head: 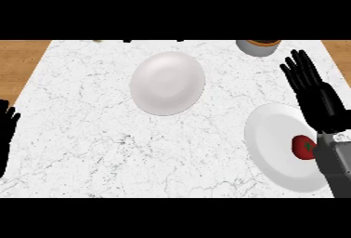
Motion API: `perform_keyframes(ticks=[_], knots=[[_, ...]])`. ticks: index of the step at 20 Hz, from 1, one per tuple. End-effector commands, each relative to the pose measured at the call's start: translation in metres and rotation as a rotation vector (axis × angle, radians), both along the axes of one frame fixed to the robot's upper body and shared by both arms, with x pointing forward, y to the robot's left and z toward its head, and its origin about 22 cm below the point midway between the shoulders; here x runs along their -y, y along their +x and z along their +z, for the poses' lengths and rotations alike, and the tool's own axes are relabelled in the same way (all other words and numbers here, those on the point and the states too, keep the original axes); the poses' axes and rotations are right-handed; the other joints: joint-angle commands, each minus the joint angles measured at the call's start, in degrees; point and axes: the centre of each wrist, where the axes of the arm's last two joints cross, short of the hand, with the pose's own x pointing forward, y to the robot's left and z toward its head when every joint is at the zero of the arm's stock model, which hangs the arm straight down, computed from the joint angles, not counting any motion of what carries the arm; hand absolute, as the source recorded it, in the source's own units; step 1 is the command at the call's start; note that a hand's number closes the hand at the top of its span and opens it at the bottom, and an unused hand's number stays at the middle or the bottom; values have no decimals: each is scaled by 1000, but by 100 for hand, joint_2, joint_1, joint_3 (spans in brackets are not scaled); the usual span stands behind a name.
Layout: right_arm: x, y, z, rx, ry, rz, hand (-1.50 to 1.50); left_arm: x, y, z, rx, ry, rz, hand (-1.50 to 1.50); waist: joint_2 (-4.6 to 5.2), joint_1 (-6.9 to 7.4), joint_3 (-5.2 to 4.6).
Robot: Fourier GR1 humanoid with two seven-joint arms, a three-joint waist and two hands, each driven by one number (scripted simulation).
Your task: Pick the tomato from the plate and place it in the plate
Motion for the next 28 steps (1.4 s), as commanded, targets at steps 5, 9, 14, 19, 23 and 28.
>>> perform_keyframes(ticks=[5, 9, 14, 19, 23, 28], knots=[[123, -9, 73, 134, -126, -156, 150, 78, -8, -54, -270, -156, -140, 0, 140, -258, -154], [183, -40, 55, 50, -412, -606, 150, 111, -13, -63, -310, -259, -235, 0, 219, -310, -137], [220, -87, -18, 167, -258, -651, -150, 128, 6, -56, -338, -255, -281, 0, 121, -53, -147], [240, -103, -17, 133, -366, -550, -150, 147, 12, -58, -351, -256, -272, 0, 90, -8, -163], [253, -108, 18, -21, -622, -419, -150, 147, 7, -53, -349, -263, -287, 0, 90, 27, -164], [237, -95, 45, -154, -833, -254, -150, 149, -6, -60, -365, -258, -288, 0, 61, 12, -176]])
